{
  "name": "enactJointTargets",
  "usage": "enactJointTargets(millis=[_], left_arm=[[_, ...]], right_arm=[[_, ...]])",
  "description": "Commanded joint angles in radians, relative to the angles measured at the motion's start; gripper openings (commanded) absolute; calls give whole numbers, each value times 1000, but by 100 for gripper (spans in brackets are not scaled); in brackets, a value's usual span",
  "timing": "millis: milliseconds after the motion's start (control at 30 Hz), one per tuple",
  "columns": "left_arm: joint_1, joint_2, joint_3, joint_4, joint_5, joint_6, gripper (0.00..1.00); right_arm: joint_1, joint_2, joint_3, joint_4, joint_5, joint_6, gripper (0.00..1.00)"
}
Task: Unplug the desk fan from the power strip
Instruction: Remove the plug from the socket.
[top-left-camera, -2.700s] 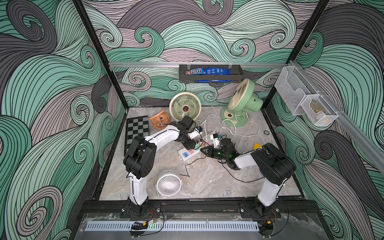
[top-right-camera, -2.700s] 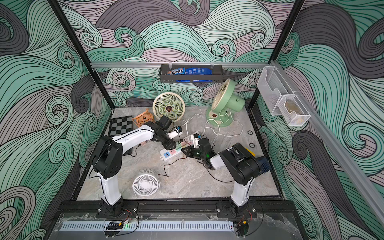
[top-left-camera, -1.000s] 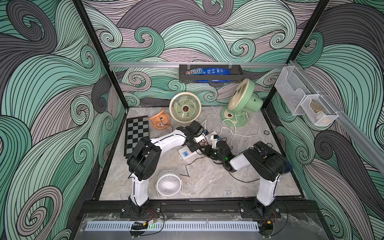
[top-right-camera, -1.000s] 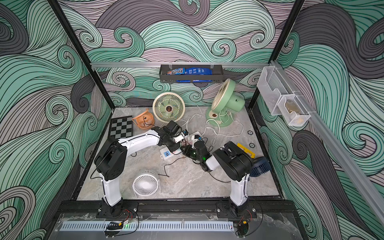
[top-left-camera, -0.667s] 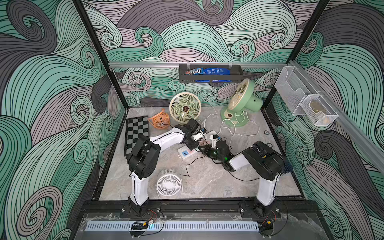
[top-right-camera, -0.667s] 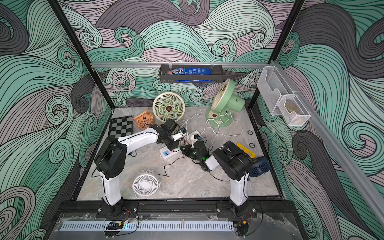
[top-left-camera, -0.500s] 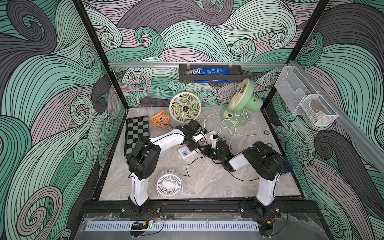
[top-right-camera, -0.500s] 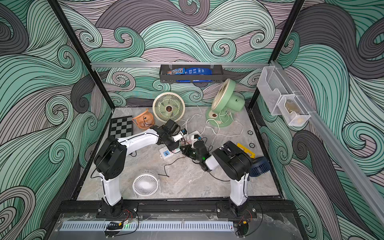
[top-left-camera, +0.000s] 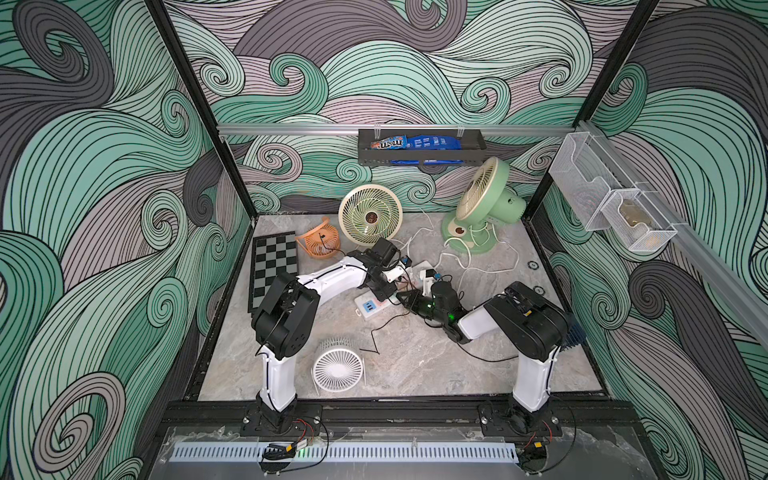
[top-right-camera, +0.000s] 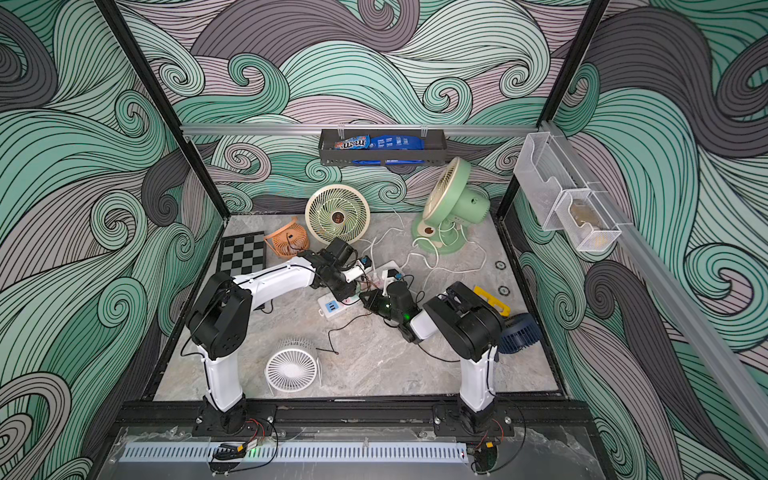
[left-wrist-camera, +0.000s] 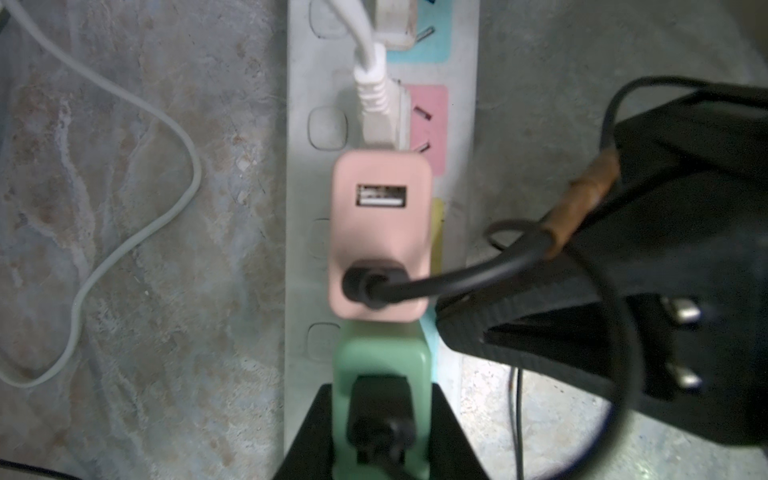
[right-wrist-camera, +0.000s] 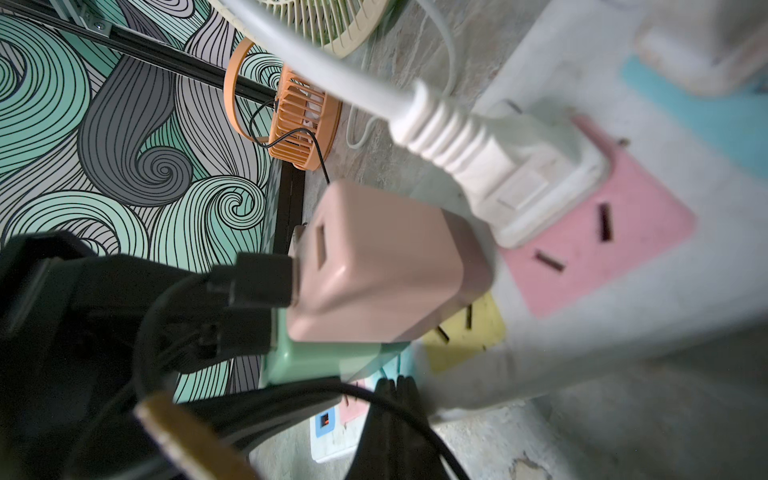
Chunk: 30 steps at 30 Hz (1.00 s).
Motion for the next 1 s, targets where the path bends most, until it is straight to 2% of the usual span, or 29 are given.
enactJointTargets(millis=[0,133,200,267,367,433,600,667,733,867,967], left_arm=[[24,3,43,-33,73,-12,0],[-19,-38,-23,51,-57,54,0],[-24,-51,-36,70,-93,47,0],[-8,-48,-15,43,-51,24,0],[35,-11,45,-41,99,-46,0],[37,2,57,-58,119,-38,0],[-5,-48,-21,40,-32,44,0],[-8,-60,-29,59,-72,39,0],[0,-56,-17,44,-66,20,0],[14,-28,26,-18,30,-15,0],[-9,-42,-12,26,-21,38,0]], right_arm=[[8,43,-5,-117,23,-3,0],[9,44,-6,-117,25,-1,0],[8,45,-6,-117,26,-1,0],[9,46,-4,-118,25,-3,0],[10,49,1,-121,23,-4,0],[10,48,0,-122,25,-4,0],[10,48,0,-122,27,-3,0],[10,49,2,-123,26,-4,0],[10,51,5,-125,24,-6,0],[10,52,10,-131,22,-9,0],[10,52,11,-132,24,-9,0]])
